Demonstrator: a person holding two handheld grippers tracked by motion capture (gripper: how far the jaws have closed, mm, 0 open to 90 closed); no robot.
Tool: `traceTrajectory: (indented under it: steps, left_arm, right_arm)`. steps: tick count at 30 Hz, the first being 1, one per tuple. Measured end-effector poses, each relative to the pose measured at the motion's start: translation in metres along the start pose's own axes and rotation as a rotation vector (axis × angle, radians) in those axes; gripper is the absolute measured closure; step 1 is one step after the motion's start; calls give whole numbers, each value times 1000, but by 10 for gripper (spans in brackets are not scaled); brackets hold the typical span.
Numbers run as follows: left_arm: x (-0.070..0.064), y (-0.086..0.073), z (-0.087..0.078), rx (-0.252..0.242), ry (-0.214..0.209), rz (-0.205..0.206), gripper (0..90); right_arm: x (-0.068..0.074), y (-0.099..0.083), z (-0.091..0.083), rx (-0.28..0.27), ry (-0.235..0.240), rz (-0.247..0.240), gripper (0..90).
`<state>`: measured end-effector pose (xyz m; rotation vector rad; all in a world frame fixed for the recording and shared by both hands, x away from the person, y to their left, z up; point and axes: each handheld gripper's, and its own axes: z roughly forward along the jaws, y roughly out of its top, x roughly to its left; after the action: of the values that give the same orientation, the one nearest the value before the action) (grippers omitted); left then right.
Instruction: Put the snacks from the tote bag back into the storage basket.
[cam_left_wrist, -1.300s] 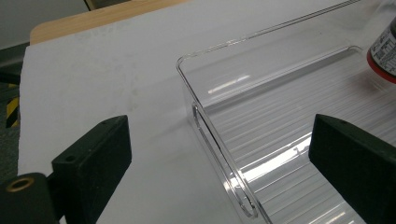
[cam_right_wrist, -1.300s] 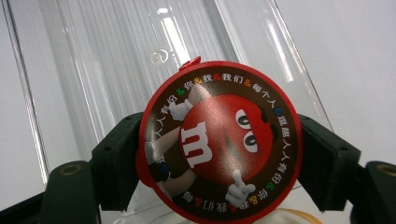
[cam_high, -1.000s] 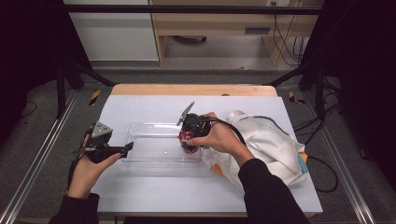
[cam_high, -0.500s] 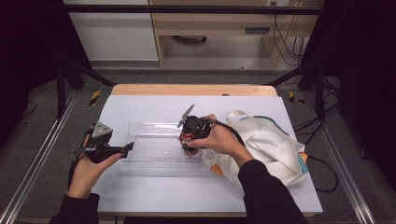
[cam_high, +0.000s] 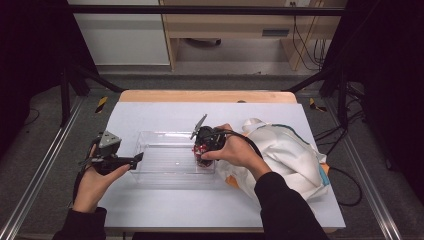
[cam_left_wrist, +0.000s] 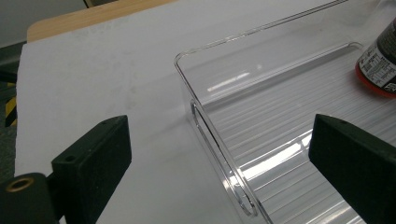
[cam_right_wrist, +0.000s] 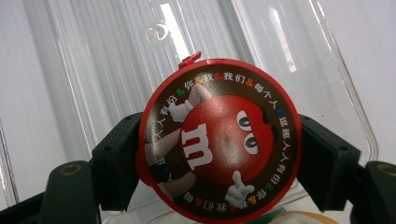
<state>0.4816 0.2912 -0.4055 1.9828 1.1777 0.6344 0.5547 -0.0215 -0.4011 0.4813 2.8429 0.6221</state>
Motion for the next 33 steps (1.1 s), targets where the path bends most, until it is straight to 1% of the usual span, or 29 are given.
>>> traceTrajectory:
  steps: [2, 4, 7, 8, 10, 13, 15, 18, 20, 22, 23, 26, 27, 31, 32, 33]
  left_arm:
    - [0, 0, 0, 1, 0, 0, 59]
    - [0, 0, 0, 1, 0, 1, 59]
    - [0, 0, 0, 2, -1, 1, 59]
    - [0, 0, 0, 2, -2, 1, 59]
    - [0, 0, 0, 2, -1, 1, 59]
    - [0, 0, 0, 3, -2, 1, 59]
    - [0, 0, 0, 2, -1, 1, 59]
    - [-1, 0, 0, 3, -2, 1, 59]
    - [-1, 0, 0, 2, -3, 3, 59]
    - [-1, 0, 1, 4, -3, 3, 59]
    - [-1, 0, 1, 4, -3, 4, 59]
    - [0, 0, 1, 5, -1, 2, 59]
    - [0, -1, 1, 5, -1, 2, 59]
    - [0, -1, 1, 9, -2, 4, 59]
    - [0, -1, 1, 10, -2, 5, 59]
    - [0, -1, 1, 10, -3, 2, 59]
  right_arm:
    - [0, 0, 0, 2, -2, 0, 254]
    - [0, -1, 1, -2, -5, -11, 254]
    - [0, 0, 1, 10, -3, -15, 254]
    - [1, 0, 2, 15, -3, -1, 254]
    - [1, 0, 3, 20, -2, -13, 254]
    - [2, 0, 3, 28, -3, -6, 254]
    - [2, 0, 4, 27, -2, -12, 254]
    - [2, 0, 4, 27, -1, -10, 254]
    - [1, 0, 4, 26, -2, -28, 254]
    - [1, 0, 4, 34, 0, -23, 254]
    - [1, 0, 5, 34, 0, -31, 254]
    - [2, 0, 6, 35, -1, -22, 254]
    - [1, 0, 6, 34, 1, -31, 254]
    - [0, 0, 6, 35, 3, -32, 254]
    - [1, 0, 6, 35, 4, -19, 254]
    - [0, 0, 6, 34, 5, -26, 254]
